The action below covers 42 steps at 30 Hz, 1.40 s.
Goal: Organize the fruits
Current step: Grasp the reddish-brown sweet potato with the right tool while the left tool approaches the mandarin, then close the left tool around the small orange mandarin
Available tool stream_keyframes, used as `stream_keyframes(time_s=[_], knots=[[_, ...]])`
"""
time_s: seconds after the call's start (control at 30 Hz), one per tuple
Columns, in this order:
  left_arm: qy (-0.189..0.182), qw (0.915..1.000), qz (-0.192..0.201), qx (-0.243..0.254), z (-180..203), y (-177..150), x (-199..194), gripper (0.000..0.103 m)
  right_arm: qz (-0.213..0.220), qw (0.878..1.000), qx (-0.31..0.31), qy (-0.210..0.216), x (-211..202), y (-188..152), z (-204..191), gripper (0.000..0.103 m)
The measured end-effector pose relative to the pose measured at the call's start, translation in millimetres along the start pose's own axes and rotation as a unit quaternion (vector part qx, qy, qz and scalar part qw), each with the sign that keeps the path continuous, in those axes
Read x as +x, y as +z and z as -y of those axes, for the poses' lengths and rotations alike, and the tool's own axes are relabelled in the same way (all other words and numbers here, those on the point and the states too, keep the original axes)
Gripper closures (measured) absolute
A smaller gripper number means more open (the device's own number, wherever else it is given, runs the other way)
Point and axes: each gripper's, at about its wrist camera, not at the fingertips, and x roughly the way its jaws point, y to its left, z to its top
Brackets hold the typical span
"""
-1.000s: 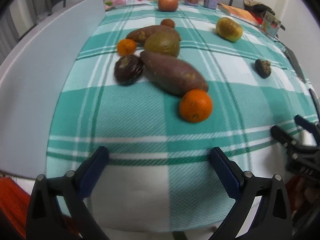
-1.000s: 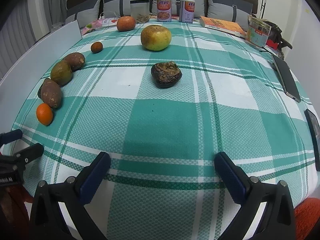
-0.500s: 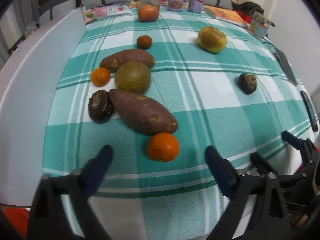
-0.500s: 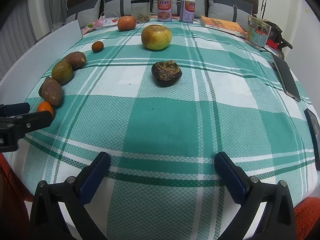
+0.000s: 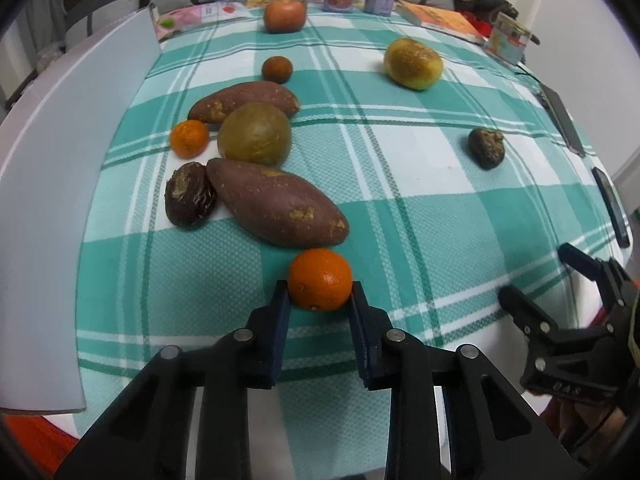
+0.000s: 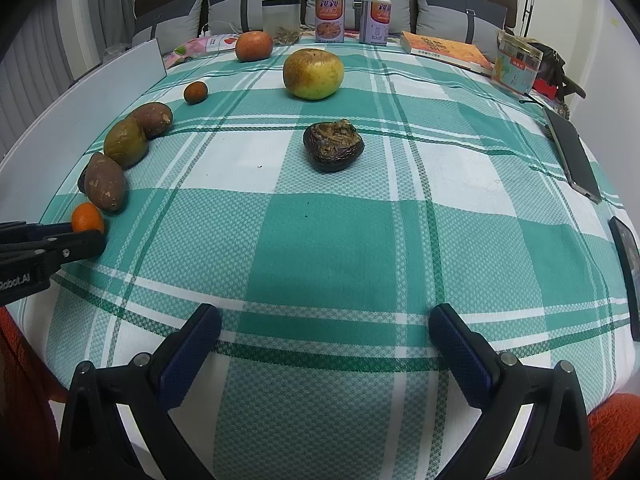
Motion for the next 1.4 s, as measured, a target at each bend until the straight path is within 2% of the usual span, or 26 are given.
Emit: stream_keyframes(time_s=[0.17, 0.27, 0.37, 0.47, 0.5, 0.57, 0.7, 0.77, 0.87, 1.03, 1.17, 1.33, 1.37, 1.4], knots=[[-0.016, 0.9999, 0.002, -0.003, -15, -7, -11, 0.075, 0.000, 1.000, -0.001, 0.002, 0, -1, -1, 0.000], [-0.016, 0.9998, 0.008, -0.013, -30, -11, -21, 0.075, -0.029, 0.999, 0.001, 0.025, -2, 7, -1, 0.000], [-0.017, 0.9995, 0.014, -0.025, -42, -13, -25, 0.075, -0.007, 0.993, -0.014, 0.120, -16, 34, -17, 0.000], [-0.016, 0.9992, 0.014, -0.034, -51, -14, -23, 0.075, -0.024, 0.979, -0.070, 0.189, -13, 73, -58, 0.006], [-0.019, 0.9991, 0.013, -0.037, -53, -14, -22, 0.075, -0.044, 0.971, -0.087, 0.220, -6, 87, -77, 0.007], [-0.024, 0.9989, 0.010, -0.038, -56, -14, -21, 0.075, -0.077, 0.960, -0.109, 0.246, 8, 106, -103, 0.025], [-0.032, 0.9985, 0.004, -0.044, -63, -13, -14, 0.075, -0.141, 0.951, -0.163, 0.223, 45, 122, -149, 0.032], [-0.036, 0.9983, -0.003, -0.045, -65, -11, -6, 0.074, -0.158, 0.948, -0.168, 0.220, 56, 122, -157, 0.058], [-0.040, 0.9984, 0.001, -0.041, -63, -11, -3, 0.072, -0.168, 0.948, -0.155, 0.222, 56, 119, -155, 0.059], [-0.053, 0.9981, 0.005, -0.030, -61, -15, -8, 0.039, -0.181, 0.954, -0.089, 0.220, 36, 99, -107, 0.059], [-0.052, 0.9985, 0.008, -0.018, -58, -16, -9, 0.039, -0.189, 0.959, -0.019, 0.211, 26, 80, -59, 0.059], [-0.032, 0.9992, 0.010, -0.020, -54, -3, -1, 0.043, -0.191, 0.960, -0.003, 0.206, 31, 70, -45, 0.059], [-0.028, 0.9994, 0.013, -0.018, -53, -1, 0, 0.046, -0.191, 0.960, -0.001, 0.206, 27, 70, -42, 0.058], [-0.027, 0.9995, 0.013, -0.015, -53, 0, 1, 0.057, -0.192, 0.960, 0.000, 0.204, 28, 70, -43, 0.058]])
